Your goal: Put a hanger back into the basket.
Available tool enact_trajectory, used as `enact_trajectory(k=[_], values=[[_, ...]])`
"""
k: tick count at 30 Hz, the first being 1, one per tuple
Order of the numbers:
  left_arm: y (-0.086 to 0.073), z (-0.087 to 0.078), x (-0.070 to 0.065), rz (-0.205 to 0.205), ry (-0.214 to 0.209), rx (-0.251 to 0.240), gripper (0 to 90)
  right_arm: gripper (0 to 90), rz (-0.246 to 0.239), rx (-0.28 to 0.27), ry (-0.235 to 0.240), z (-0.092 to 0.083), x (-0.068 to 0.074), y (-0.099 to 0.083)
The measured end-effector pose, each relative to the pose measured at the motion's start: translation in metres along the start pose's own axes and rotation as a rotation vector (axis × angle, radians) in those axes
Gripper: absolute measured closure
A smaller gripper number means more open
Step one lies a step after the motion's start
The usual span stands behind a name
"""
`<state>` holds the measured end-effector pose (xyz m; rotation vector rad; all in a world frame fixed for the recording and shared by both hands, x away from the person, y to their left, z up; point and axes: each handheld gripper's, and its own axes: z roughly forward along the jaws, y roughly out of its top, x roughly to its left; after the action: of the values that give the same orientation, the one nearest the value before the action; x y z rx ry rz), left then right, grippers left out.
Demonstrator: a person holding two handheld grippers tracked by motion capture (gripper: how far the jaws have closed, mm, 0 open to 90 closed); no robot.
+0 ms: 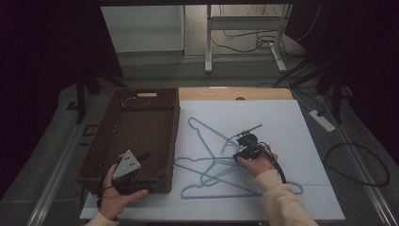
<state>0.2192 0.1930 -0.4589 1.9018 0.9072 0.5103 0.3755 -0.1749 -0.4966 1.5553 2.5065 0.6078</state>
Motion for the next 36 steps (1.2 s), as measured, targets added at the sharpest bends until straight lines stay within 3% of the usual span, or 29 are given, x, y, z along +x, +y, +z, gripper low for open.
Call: enact_trajectory(k=[5,7,10,14,18,26,36], values=[[-0.001,-0.001,0.001,-0.002,0.003,0.000,18.6,82.3,0.072,-0.004,-0.004,0.000,-0.001,0.002],[-0.001,-0.001,0.001,-0.004,0.004,-0.001,18.6,85.1,0.105,-0.010,0.018,-0.001,-0.003,0.002],[-0.001,-0.002,0.001,-0.003,0.002,0.000,18.6,86.0,0.122,-0.034,0.009,-0.004,-0.005,0.002],[-0.001,-0.001,0.002,-0.003,0.003,0.001,18.6,86.2,0.152,-0.072,0.035,-0.010,-0.008,-0.001],[0.000,-0.002,0.000,-0.002,0.002,0.000,18.6,86.3,0.141,-0.102,0.044,-0.016,-0.007,-0.004],[0.005,-0.003,-0.008,0.012,-0.012,-0.007,18.8,86.4,0.102,-0.198,0.131,-0.037,-0.002,-0.019],[0.014,0.000,-0.016,-0.004,-0.035,0.017,19.6,86.4,0.091,-0.285,0.193,-0.049,-0.011,-0.031]])
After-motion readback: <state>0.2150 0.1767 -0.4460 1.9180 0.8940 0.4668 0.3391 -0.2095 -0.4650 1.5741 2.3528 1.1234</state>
